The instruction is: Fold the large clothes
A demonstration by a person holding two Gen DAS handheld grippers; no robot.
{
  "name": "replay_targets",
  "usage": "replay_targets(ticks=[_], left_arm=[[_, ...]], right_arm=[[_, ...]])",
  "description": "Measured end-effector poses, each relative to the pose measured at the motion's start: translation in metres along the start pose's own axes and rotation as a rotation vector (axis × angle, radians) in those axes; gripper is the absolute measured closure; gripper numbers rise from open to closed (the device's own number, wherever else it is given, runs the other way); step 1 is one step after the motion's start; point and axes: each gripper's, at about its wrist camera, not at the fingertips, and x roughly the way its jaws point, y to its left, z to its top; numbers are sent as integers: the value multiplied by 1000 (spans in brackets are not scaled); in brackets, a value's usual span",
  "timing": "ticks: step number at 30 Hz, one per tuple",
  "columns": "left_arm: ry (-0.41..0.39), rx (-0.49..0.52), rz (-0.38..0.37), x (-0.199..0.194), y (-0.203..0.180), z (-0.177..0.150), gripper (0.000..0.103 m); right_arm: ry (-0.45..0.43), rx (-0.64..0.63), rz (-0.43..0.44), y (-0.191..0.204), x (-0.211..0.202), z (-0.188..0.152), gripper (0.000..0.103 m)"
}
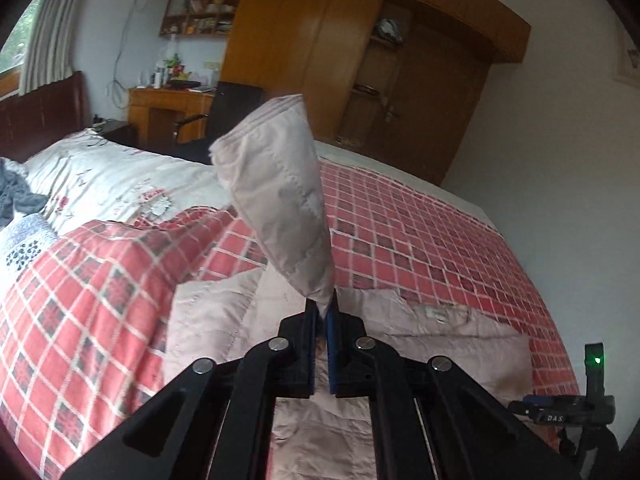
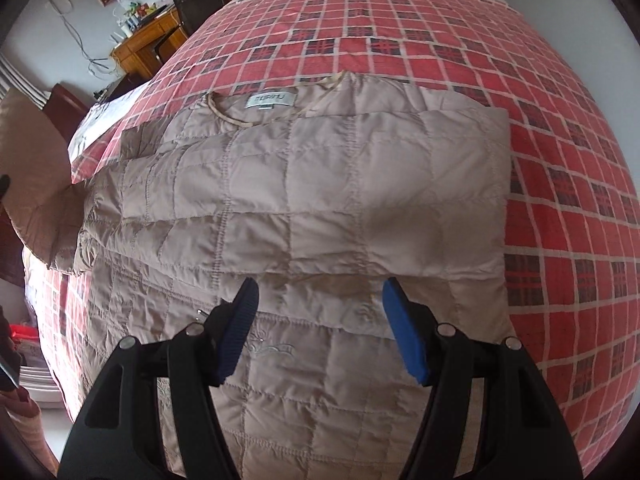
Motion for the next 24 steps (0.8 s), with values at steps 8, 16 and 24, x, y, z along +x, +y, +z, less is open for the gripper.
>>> replay_targets(ticks=[8, 16, 24], left_arm=[[142, 185, -66, 64, -74, -41, 99], [307, 292, -142, 106, -98, -84, 89], [386, 212, -413, 85, -79, -93, 64]], right_arm=[[-11, 35, 3, -16, -4, -4, 39], [-8, 49, 18, -19, -2, 1, 39], [-7, 16, 95, 3, -1, 23, 39]])
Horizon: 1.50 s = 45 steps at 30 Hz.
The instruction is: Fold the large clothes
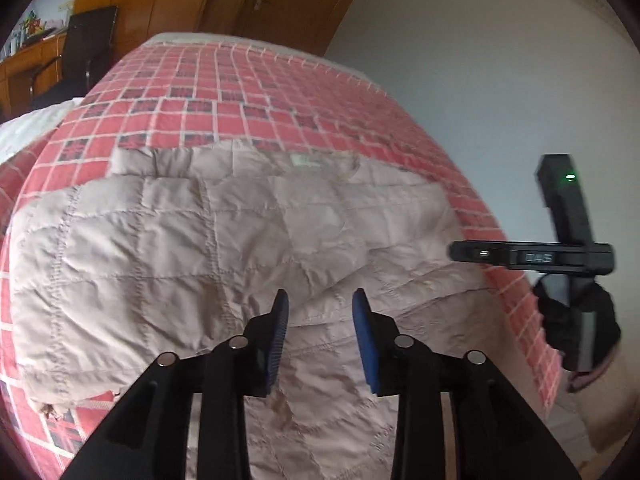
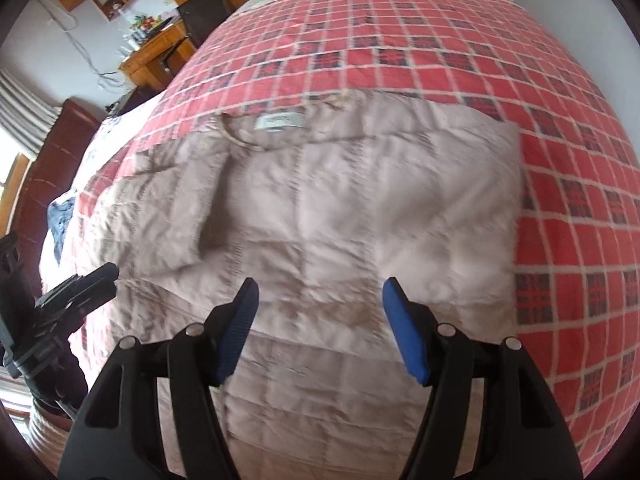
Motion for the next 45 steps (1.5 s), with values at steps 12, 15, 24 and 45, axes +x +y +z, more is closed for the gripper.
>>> replay_targets(ticks=[12, 15, 24, 45], left_arm=[[29, -156, 378, -12, 79, -5, 61], [57, -151, 384, -1, 81, -10, 61], [-92, -188, 377, -47, 78, 6, 58], [47, -99, 400, 34, 57, 18, 58]], right_arm=[[181, -21, 207, 71, 80, 43, 50], [213, -23, 231, 81, 97, 47, 77], [43, -26, 307, 55, 26, 52, 97], [34, 188, 6, -95, 16, 7, 96]])
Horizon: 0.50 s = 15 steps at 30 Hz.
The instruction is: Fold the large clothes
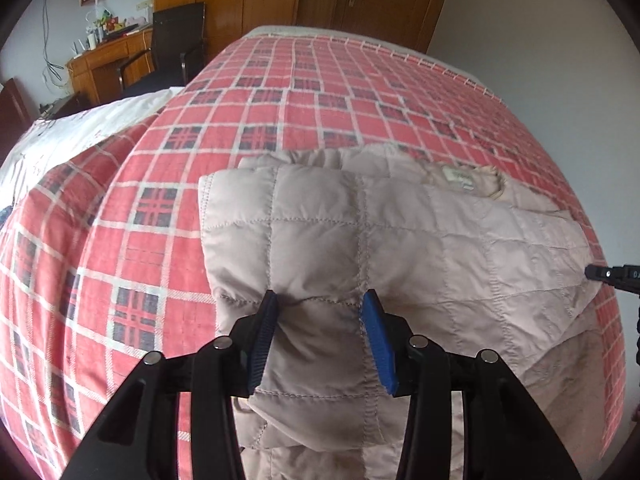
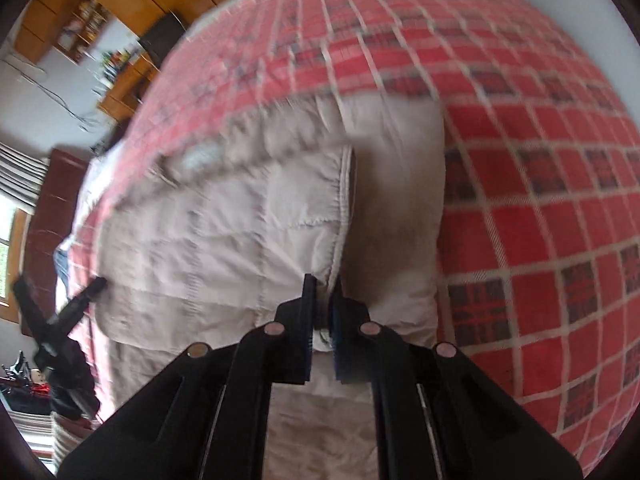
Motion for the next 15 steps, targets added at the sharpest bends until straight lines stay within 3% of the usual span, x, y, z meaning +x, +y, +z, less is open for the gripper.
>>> replay_targets(ticks=[6, 9, 12, 15], left_arm=[[34, 0, 7, 14, 3, -2, 57], [33, -2, 19, 6, 2, 2, 59], [-45, -12, -14, -24, -3, 10, 59], [-87, 10, -45, -38, -18, 16, 58]], right_arm=[[36, -12, -31, -3, 23, -5, 94], [21, -50, -85, 8, 7, -3, 86], [-67, -90, -143, 11, -21, 2, 83], [-101, -116, -79, 25, -37, 6, 83]])
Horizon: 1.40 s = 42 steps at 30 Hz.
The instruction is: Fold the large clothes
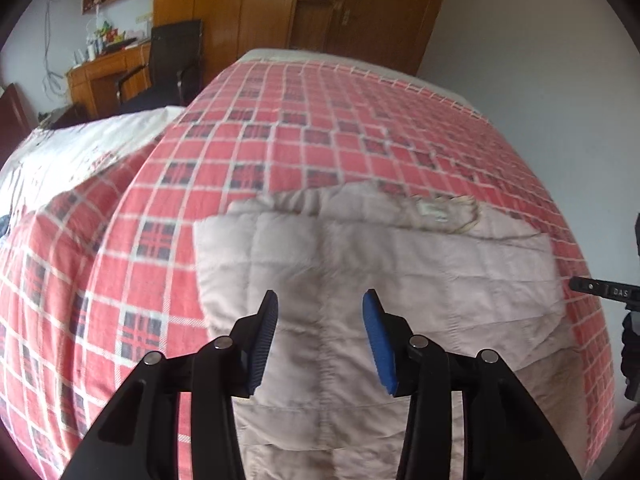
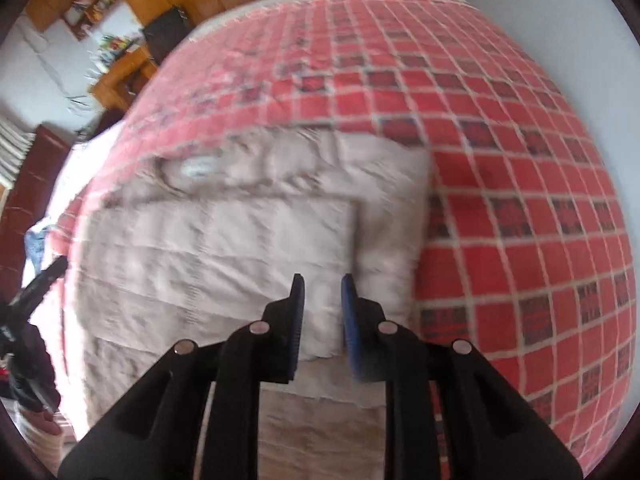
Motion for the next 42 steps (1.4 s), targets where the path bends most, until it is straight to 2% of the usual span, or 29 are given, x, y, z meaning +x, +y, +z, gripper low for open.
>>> replay_targets(ticks=[3, 7, 9, 11, 13, 24, 27, 28, 32, 36, 42], left_arm=[[21, 26, -28, 8, -16, 3, 58], [84, 45, 4, 34, -25, -7, 58], [106, 34, 7, 42, -22, -12, 59], [122, 26, 8, 50, -17, -17, 59], [134, 16, -10, 55, -13, -20, 59], [137, 37, -18, 65, -12, -27, 59], [138, 58, 17, 59, -18, -22, 59], [126, 80, 30, 53, -23, -19, 59], [65, 113, -8, 41, -41, 0, 52], [100, 118, -37, 64, -55, 11, 52], [158, 141, -28, 88, -59, 4, 50]], right_arm=[[11, -33, 76, 17, 3, 2, 83], [55, -67, 41, 29, 25, -4, 83], [84, -49, 33, 27, 38, -6, 83], [115, -35, -12, 19, 52, -11, 86], [136, -17, 5, 12, 65, -14, 86], [115, -5, 58, 4, 66, -16, 86], [118, 2, 72, 5, 58, -12, 84], [97, -3, 78, 4, 49, -9, 83], [16, -41, 74, 9, 31, 11, 78], [42, -72, 65, 14, 47, 26, 78], [79, -107, 52, 16, 75, 28, 80]])
